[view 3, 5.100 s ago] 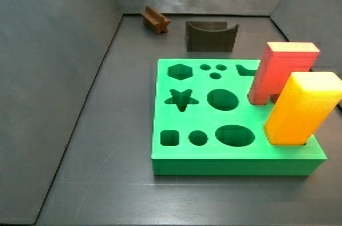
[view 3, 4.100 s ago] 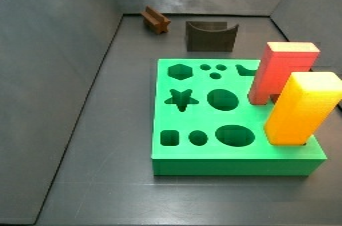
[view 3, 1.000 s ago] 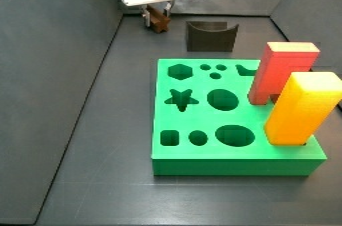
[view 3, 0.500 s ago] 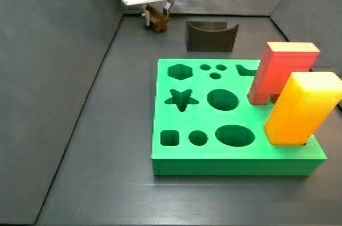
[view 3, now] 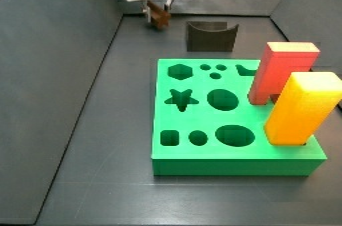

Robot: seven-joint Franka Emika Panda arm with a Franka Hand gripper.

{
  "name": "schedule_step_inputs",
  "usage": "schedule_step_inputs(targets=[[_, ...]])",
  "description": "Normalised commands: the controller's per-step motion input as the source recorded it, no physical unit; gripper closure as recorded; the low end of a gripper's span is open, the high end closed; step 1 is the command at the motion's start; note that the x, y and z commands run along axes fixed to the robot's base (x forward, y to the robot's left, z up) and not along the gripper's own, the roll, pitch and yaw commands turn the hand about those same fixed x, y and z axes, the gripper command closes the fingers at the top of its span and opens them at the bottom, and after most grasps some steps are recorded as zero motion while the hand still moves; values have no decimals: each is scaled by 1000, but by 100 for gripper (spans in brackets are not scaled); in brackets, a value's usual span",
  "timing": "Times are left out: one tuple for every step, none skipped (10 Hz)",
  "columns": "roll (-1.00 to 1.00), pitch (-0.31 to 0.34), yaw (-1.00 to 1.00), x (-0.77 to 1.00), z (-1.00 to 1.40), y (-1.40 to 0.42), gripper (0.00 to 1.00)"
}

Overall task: Pick up the star object. Move up. Place the star object on the fixture. Regrasp the star object. Move to above the board. Insert the star object.
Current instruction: Move up, then place the star object on the fixture.

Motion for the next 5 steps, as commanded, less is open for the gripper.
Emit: schedule_step_inputs(targets=[[10,8,1,-5,571,-16,100],[16,13,0,-9,468,-10,100],[26,25,-1,-20,256,-2,100],[0,0,0,0,1000,0,100],[-2,19,-2,-2,1000,-2,100]])
